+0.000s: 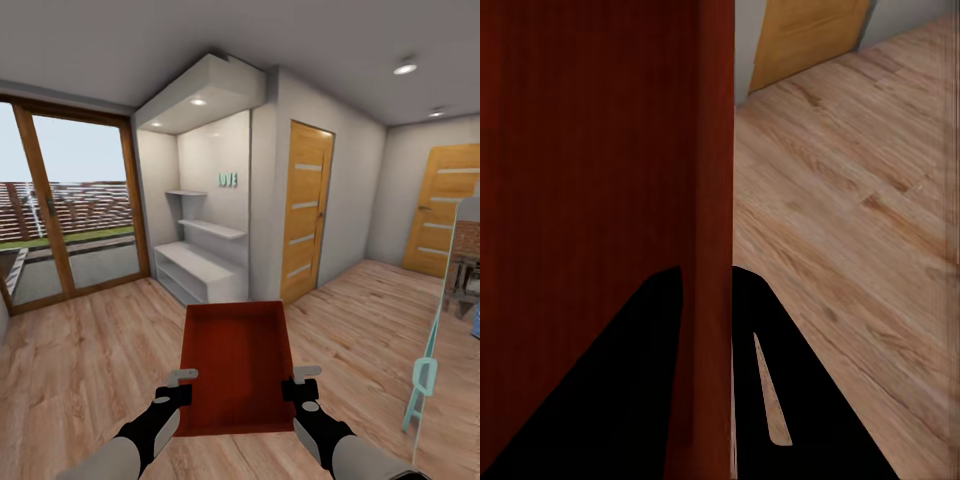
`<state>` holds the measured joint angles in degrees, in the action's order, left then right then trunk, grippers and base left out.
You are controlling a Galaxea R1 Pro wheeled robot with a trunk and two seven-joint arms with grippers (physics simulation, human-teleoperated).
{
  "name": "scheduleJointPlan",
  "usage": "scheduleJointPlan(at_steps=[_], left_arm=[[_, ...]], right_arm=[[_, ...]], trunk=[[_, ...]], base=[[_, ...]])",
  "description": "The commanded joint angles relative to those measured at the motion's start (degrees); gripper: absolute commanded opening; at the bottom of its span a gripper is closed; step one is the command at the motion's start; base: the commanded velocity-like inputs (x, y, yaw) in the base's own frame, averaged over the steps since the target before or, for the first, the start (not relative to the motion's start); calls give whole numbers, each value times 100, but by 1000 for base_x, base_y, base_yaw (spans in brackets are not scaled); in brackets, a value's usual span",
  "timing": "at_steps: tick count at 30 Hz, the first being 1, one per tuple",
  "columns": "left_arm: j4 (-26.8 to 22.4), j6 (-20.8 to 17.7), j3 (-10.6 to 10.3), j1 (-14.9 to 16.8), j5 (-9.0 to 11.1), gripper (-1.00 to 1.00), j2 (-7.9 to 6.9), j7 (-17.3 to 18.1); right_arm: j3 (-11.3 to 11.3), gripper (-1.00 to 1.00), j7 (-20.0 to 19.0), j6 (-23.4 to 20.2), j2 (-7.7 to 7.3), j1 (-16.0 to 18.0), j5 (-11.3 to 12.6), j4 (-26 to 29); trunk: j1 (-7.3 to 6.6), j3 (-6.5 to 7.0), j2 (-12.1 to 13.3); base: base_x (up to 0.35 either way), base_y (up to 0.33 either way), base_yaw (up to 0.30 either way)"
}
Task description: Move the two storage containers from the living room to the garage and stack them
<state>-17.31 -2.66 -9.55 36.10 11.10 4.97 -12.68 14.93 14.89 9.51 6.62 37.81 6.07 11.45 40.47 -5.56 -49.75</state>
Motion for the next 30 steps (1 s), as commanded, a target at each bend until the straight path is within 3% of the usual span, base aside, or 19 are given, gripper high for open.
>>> scheduleJointPlan(at_steps=[1, 30], left_arm=[[-35, -33, 270, 2, -59, -100, -92, -246], [-35, -33, 270, 2, -56, -100, -101, -247]], right_arm=[[-245, -100, 137, 42, -2, 8, 507, -11], [-252, -100, 128, 41, -2, 10, 509, -11]], trunk=[[4, -9, -6], [4, -9, -6]], base=[[321, 0, -252], [322, 0, -258]])
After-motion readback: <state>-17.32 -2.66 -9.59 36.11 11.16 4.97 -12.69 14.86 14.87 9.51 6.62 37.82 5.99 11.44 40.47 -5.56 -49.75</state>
